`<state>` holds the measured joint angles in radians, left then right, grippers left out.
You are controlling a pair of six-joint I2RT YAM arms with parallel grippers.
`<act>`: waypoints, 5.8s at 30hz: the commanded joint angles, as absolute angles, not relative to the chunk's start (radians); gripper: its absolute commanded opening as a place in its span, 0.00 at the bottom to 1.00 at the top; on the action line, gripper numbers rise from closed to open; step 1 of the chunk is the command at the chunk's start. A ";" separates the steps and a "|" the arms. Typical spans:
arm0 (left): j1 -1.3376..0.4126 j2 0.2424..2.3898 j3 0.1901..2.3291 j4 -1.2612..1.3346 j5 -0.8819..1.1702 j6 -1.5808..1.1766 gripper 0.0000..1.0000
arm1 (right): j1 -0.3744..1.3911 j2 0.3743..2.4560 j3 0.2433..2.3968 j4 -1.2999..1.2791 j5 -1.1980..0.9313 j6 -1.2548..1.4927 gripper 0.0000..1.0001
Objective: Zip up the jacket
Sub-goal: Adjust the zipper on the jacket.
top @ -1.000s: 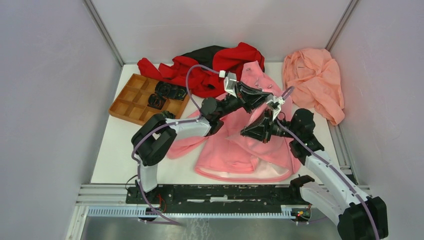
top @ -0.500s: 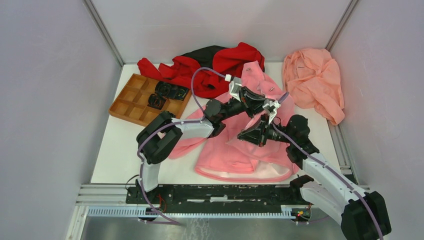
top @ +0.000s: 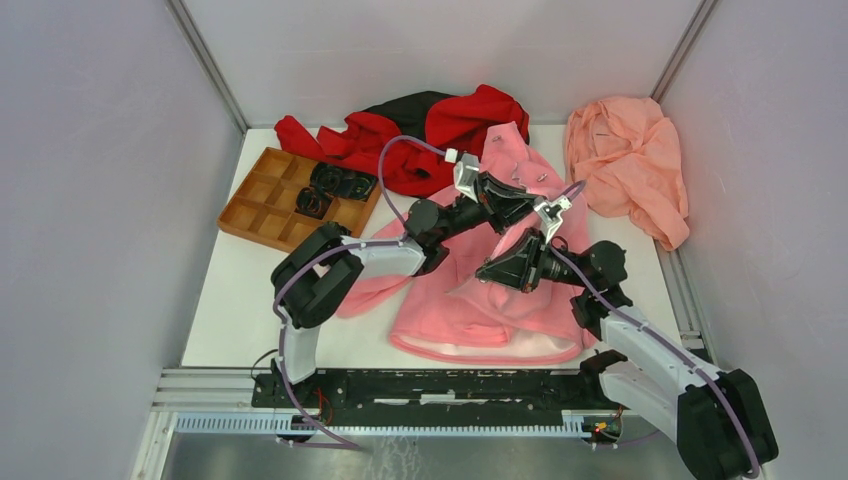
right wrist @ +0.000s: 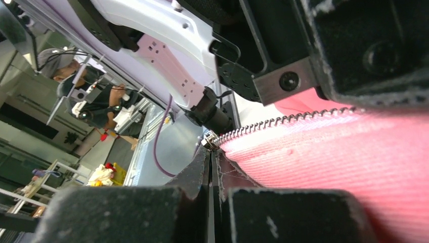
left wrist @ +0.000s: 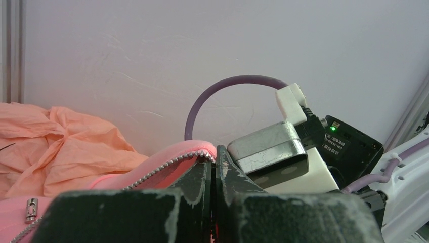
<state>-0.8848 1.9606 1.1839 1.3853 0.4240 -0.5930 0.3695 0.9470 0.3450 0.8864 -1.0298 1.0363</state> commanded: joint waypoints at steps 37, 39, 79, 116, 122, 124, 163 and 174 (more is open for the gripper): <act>-0.867 1.332 0.766 0.573 0.122 -0.516 0.80 | 0.345 0.987 0.476 -0.013 -0.944 0.259 0.00; -0.869 1.280 0.775 0.429 0.065 -0.547 0.81 | 0.357 1.000 0.470 0.024 -0.955 0.279 0.00; -1.034 1.443 0.888 0.138 -0.156 -0.795 0.03 | 0.427 1.049 0.435 0.191 -1.001 0.387 0.00; -0.949 1.379 0.584 1.199 0.151 -0.514 0.02 | 0.424 1.012 0.389 0.667 -1.143 0.866 0.00; -0.947 1.398 0.604 1.078 0.184 -0.338 0.02 | 0.497 0.997 0.375 0.659 -1.128 0.868 0.00; -0.948 1.417 0.639 1.035 0.208 -0.287 0.02 | 0.506 1.004 0.401 0.630 -1.123 0.844 0.00; -0.925 1.582 0.650 1.427 0.207 -0.555 0.02 | 0.595 1.041 0.287 0.683 -1.091 0.798 0.00; -0.881 1.520 0.556 1.465 0.247 -0.682 0.12 | 0.526 1.036 0.301 0.680 -1.087 0.814 0.00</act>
